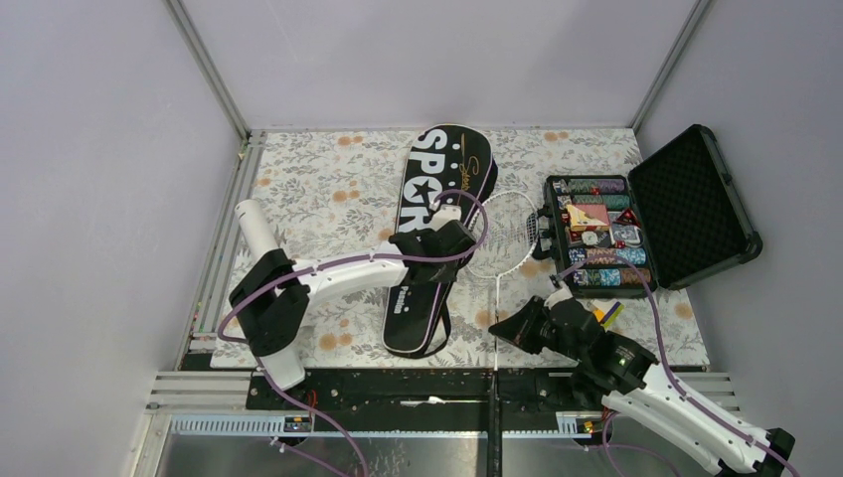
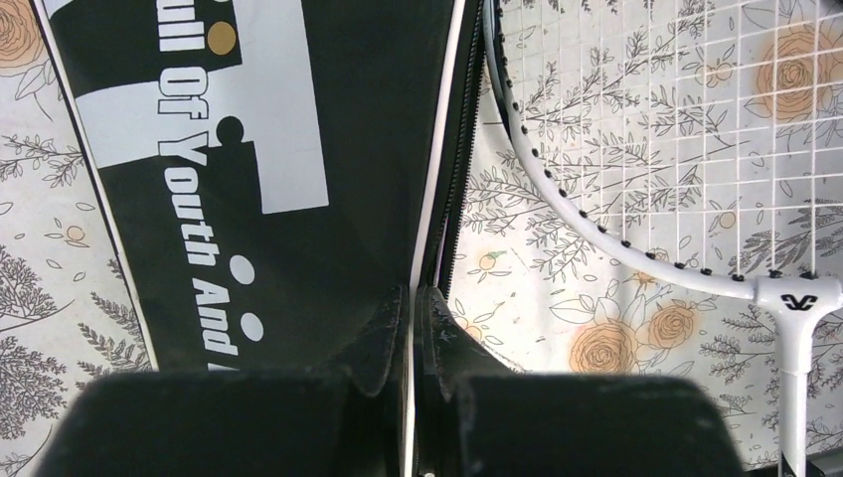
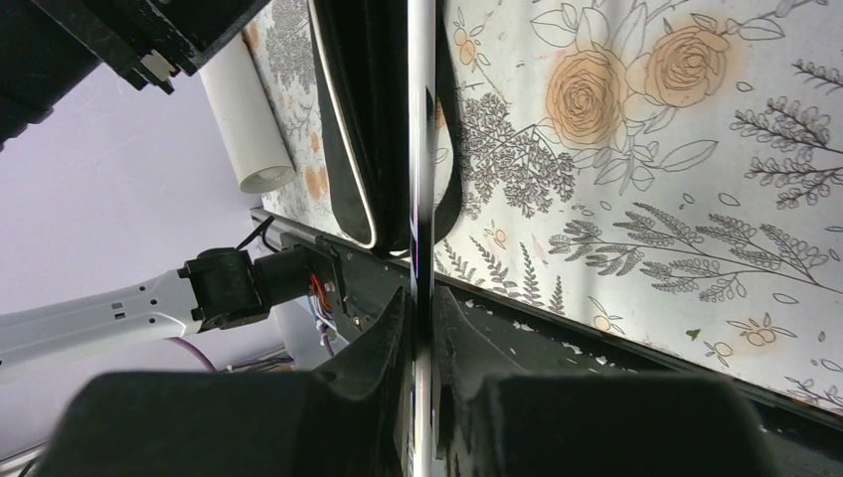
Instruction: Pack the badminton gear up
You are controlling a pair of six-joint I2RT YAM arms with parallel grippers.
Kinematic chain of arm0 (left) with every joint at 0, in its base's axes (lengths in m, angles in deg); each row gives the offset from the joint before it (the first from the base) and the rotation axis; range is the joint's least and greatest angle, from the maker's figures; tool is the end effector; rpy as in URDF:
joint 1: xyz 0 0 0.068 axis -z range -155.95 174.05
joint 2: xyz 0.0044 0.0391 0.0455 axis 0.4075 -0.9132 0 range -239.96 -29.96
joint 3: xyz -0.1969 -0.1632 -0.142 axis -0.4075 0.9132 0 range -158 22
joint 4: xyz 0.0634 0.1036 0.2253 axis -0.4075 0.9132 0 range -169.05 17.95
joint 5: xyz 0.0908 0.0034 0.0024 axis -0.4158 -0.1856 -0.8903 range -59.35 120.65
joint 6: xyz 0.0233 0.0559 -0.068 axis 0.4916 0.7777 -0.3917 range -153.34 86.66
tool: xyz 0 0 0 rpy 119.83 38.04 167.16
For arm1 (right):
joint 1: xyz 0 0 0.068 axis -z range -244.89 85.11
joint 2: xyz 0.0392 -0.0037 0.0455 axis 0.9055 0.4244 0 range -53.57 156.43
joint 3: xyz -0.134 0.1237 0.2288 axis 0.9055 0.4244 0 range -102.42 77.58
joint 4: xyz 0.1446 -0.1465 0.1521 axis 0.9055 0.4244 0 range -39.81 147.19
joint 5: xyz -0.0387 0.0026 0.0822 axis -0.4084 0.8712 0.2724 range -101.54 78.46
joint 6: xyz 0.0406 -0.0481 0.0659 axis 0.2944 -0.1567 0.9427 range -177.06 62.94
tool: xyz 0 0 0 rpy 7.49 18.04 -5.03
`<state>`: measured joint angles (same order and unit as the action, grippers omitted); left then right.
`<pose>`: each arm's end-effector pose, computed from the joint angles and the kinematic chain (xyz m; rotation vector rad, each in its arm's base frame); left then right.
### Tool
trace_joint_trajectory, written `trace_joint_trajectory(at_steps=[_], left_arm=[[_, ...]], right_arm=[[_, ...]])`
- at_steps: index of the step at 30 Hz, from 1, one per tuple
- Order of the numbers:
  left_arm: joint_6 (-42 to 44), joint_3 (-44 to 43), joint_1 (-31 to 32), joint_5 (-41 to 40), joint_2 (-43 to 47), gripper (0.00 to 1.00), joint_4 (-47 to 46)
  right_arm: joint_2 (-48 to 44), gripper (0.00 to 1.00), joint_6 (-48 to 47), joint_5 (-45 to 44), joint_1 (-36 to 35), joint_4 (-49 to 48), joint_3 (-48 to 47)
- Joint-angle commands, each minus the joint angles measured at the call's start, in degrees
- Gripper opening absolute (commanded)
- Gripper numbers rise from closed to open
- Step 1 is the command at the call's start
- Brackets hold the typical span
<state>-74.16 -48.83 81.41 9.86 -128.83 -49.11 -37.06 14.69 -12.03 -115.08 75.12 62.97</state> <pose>0.2308 -0.3067 0.2076 0.2292 2.4916 -0.2417 0.0820 0.0972 0.1760 0.4381 2.2688 1.2373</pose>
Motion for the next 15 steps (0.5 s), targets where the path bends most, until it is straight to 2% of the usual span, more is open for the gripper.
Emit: trace_joint_trajectory(at_steps=[1,5,15], left_arm=[[-0.4,1.04,-0.06,1.23,3.81,0.0,-2.78],[1.19,3.49,-0.06,3.24,6.6,0.0,-5.54],[6.61,6.28,-0.06,4.22,12.61,0.0,-5.64]], right_arm=[[0.97,0.0,0.2,0.21,0.19,-7.53,-1.75],[3.84,0.0,1.89,5.93,0.2,-19.98,1.99],[8.74,0.0,2.4,8.09,0.18,-32.09,5.71]])
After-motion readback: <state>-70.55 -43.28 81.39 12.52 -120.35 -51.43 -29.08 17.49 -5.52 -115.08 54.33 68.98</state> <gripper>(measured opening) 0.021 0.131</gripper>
